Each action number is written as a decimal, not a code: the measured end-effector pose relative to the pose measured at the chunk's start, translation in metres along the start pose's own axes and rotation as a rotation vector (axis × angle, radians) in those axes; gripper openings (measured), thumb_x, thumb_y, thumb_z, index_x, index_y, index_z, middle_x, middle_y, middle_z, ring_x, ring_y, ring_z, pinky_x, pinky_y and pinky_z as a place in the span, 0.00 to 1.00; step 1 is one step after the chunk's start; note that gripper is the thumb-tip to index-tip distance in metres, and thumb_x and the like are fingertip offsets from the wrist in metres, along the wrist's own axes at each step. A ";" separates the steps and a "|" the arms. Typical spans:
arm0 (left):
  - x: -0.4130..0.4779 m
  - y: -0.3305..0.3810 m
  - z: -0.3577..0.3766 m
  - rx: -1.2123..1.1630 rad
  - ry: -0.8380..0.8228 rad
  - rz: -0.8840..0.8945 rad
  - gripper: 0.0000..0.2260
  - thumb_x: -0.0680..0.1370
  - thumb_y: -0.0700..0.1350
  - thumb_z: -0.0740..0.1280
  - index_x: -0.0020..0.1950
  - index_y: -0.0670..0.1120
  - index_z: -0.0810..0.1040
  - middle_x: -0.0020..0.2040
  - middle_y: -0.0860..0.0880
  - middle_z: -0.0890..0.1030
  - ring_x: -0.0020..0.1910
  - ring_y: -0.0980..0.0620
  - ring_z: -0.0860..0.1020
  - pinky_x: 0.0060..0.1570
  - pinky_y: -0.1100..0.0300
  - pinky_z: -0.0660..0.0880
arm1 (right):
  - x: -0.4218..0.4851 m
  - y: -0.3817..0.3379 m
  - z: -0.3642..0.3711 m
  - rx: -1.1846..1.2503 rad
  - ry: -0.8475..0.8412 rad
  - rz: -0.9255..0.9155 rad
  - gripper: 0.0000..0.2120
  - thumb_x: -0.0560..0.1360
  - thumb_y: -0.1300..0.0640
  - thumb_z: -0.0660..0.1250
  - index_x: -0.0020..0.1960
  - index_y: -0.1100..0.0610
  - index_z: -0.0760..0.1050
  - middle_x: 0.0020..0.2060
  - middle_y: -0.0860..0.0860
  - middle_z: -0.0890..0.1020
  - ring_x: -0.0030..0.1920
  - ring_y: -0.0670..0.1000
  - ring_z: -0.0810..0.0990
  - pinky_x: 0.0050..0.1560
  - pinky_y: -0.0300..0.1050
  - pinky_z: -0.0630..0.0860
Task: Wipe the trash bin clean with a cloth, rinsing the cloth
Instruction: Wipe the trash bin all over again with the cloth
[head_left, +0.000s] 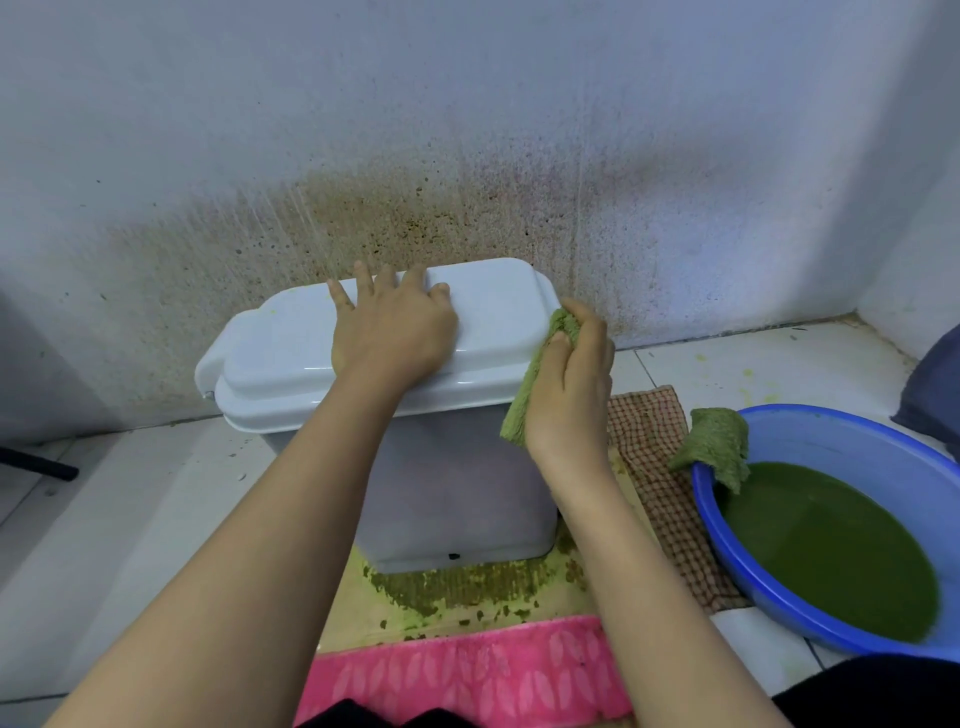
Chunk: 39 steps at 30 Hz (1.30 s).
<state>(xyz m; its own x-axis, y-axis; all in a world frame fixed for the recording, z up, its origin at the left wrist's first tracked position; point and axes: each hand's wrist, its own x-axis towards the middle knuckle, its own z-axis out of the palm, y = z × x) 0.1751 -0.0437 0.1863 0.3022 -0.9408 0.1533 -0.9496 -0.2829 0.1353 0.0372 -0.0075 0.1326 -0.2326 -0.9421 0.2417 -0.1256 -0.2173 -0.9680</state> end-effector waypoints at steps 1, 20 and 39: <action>0.000 0.000 0.000 -0.003 -0.002 -0.002 0.24 0.84 0.52 0.46 0.79 0.47 0.60 0.80 0.43 0.58 0.80 0.41 0.46 0.76 0.39 0.38 | 0.002 -0.001 0.000 0.047 -0.002 0.031 0.16 0.84 0.57 0.50 0.70 0.49 0.65 0.68 0.48 0.68 0.67 0.53 0.67 0.61 0.52 0.65; 0.001 0.001 -0.002 0.023 -0.006 -0.013 0.24 0.83 0.52 0.46 0.76 0.44 0.65 0.79 0.40 0.59 0.80 0.40 0.46 0.76 0.38 0.38 | 0.014 0.001 -0.017 0.119 -0.005 0.000 0.13 0.77 0.57 0.56 0.61 0.51 0.62 0.60 0.53 0.72 0.56 0.57 0.75 0.54 0.52 0.76; 0.006 0.003 0.002 0.034 0.009 -0.014 0.24 0.83 0.50 0.45 0.76 0.45 0.64 0.79 0.40 0.58 0.80 0.40 0.46 0.76 0.38 0.39 | 0.032 0.004 0.004 0.172 0.081 0.088 0.04 0.79 0.61 0.57 0.52 0.55 0.63 0.56 0.52 0.67 0.59 0.58 0.70 0.61 0.61 0.69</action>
<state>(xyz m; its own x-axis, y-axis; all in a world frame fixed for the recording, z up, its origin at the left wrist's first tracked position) 0.1737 -0.0506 0.1861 0.3164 -0.9350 0.1601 -0.9474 -0.3029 0.1038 0.0332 -0.0399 0.1358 -0.3127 -0.9374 0.1535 0.0633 -0.1818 -0.9813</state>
